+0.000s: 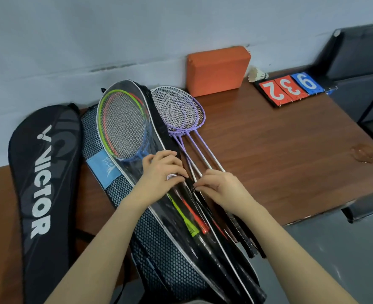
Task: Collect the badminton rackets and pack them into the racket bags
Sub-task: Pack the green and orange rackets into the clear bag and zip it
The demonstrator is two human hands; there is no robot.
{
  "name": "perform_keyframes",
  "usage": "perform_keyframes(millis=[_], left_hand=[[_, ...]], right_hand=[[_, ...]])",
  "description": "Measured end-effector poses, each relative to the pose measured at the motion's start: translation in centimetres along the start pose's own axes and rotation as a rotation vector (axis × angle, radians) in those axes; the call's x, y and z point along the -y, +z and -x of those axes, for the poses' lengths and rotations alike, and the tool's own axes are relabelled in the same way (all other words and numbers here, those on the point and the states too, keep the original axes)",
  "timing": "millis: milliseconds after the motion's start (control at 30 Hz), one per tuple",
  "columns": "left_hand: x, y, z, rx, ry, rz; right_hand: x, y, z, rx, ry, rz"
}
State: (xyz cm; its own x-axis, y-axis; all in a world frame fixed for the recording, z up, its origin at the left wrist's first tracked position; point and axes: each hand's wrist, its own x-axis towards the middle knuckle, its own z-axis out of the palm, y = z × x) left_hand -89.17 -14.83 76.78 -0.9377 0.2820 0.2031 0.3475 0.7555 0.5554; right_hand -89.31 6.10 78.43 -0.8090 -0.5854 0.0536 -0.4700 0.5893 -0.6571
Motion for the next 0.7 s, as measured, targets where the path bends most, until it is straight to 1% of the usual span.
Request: perform_keyframes(millis=[67,133,200,267,367,500,600,700], left_hand=[[0.1,-0.9,0.2,-0.018,0.035,-0.01],[0.4,-1.4,0.4,-0.035,0.065,-0.011],[0.5,-2.0,0.3,-0.097,0.018,0.054],[0.5,-2.7,0.0,-0.194,-0.044,0.138],[0.5,-3.5,-1.5,-0.319,-0.121,0.169],[0.7,-3.3,-4.1,-0.366,-0.168,0.226],[0.7,-2.3,-5.4,-0.411,-0.179,0.185],[0.1,-1.6,-6.4,-0.478,-0.258,0.133]], right_hand=[[0.5,-0.6,-0.7,-0.031,-0.099,0.042],[1.0,-0.8,-1.1,-0.08,-0.146,0.048],[1.4,-1.0,-1.7,-0.144,-0.124,-0.054],[1.9,-1.3,-2.5,-0.195,-0.105,-0.153],[2.3,-2.7,-4.0,-0.191,-0.116,-0.119],[0.6,-4.4,-3.5,-0.121,-0.015,-0.092],[-1.1,-5.4,-1.1,-0.099,0.073,-0.166],[-2.4,-6.5,1.3,-0.112,0.164,-0.256]])
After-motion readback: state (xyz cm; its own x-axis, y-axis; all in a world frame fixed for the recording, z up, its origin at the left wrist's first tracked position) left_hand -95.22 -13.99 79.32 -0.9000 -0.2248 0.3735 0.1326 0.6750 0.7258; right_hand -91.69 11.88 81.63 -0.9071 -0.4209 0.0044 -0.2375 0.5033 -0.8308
